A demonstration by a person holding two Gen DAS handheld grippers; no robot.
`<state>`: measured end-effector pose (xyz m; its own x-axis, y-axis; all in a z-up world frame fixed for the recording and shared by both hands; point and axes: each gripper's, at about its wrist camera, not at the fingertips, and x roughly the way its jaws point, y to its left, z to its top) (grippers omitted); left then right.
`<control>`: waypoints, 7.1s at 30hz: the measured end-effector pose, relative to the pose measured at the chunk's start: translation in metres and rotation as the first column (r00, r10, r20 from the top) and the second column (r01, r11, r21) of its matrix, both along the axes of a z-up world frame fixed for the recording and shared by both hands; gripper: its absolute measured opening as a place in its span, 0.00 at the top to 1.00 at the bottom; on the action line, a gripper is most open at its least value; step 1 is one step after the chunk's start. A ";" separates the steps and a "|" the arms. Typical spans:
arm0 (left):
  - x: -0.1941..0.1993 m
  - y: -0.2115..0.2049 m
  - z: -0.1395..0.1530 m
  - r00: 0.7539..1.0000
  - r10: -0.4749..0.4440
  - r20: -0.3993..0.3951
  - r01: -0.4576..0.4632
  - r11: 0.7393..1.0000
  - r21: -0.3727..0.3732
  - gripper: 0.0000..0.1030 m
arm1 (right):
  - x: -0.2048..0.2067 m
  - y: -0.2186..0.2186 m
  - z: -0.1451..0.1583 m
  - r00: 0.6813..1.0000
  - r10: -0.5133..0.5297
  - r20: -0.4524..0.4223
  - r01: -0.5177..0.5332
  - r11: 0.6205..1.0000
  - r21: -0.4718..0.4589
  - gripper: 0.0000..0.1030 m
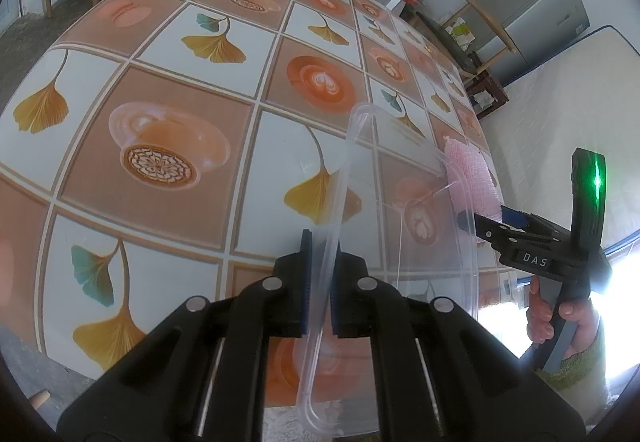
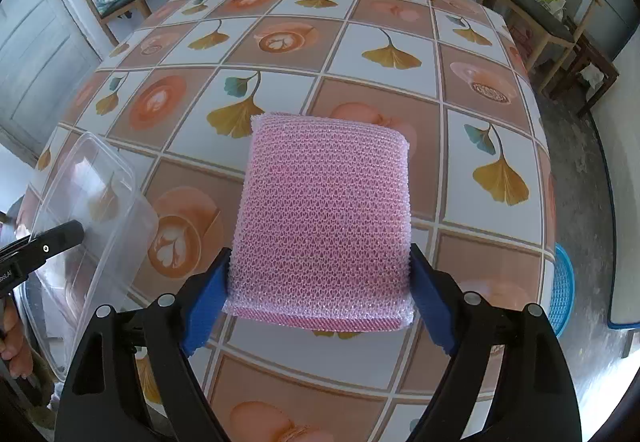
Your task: Collect trash
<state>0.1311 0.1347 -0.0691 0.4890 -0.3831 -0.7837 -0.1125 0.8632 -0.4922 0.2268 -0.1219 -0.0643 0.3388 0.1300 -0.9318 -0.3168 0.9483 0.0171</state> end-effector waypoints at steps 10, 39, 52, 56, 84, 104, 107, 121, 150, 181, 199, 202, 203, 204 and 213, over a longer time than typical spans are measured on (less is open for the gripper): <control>0.000 0.000 -0.001 1.000 0.000 0.001 0.000 1.000 0.000 0.95 | -0.001 0.000 0.000 1.000 -0.001 0.000 0.001 1.000 0.000 0.21; 0.000 0.001 -0.001 1.000 0.005 0.003 -0.004 1.000 -0.009 0.95 | -0.001 -0.001 -0.001 1.000 -0.012 -0.006 0.012 1.000 0.004 0.21; 0.000 0.002 -0.002 1.000 0.010 0.005 -0.010 1.000 -0.017 0.95 | -0.002 -0.004 0.002 1.000 -0.024 0.004 0.024 0.999 0.025 0.22; -0.002 0.003 0.001 1.000 0.024 0.016 -0.024 1.000 -0.019 0.95 | -0.003 -0.006 0.006 1.000 -0.029 0.013 0.028 0.999 0.045 0.23; 0.061 -0.216 0.124 0.887 -0.417 0.196 0.421 0.907 0.024 0.96 | -0.141 -0.312 0.107 0.723 -0.638 0.266 0.529 0.758 0.383 0.23; 0.178 -0.546 -0.021 0.713 -0.656 -0.248 0.675 0.738 -0.013 0.96 | -0.179 -0.450 -0.089 0.473 -0.867 -0.159 0.834 0.382 0.399 0.23; 0.195 -0.580 -0.038 0.717 -0.657 -0.235 0.674 0.738 -0.006 0.88 | -0.181 -0.458 -0.107 0.459 -0.869 -0.188 0.849 0.366 0.380 0.23; 0.210 -0.541 -0.018 0.731 -0.670 -0.133 0.676 0.737 0.006 0.44 | -0.145 -0.484 -0.136 0.445 -0.873 -0.198 0.869 0.368 0.331 0.23; 0.031 -0.209 0.069 0.884 -0.440 0.158 0.418 0.895 0.155 0.23 | -0.139 -0.503 -0.120 0.462 -0.880 -0.111 0.838 0.392 0.379 0.16; -0.093 -0.229 0.115 0.898 -0.329 0.292 0.253 0.929 0.269 0.08 | -0.265 -0.191 0.120 0.646 -0.557 0.523 0.553 0.813 0.183 0.06; -0.127 -0.234 0.095 0.942 -0.233 0.241 0.120 0.905 0.407 0.08 | -0.258 -0.188 0.087 0.699 -0.566 0.438 0.588 0.803 0.100 0.06; -0.126 -0.229 0.095 0.948 -0.211 0.239 0.101 0.910 0.402 0.08 | -0.256 -0.188 0.085 0.704 -0.565 0.429 0.588 0.803 0.093 0.06; -0.125 -0.229 0.094 0.949 -0.208 0.236 0.098 0.909 0.404 0.08 | -0.255 -0.188 0.084 0.706 -0.567 0.425 0.589 0.803 0.093 0.06; -0.125 -0.229 0.093 0.951 -0.206 0.231 0.099 0.909 0.405 0.08 | -0.254 -0.188 0.084 0.706 -0.567 0.424 0.589 0.803 0.093 0.06; -0.123 -0.226 0.091 0.957 -0.190 0.220 0.086 0.908 0.410 0.08 | -0.250 -0.181 0.082 0.724 -0.544 0.424 0.571 0.818 0.074 0.06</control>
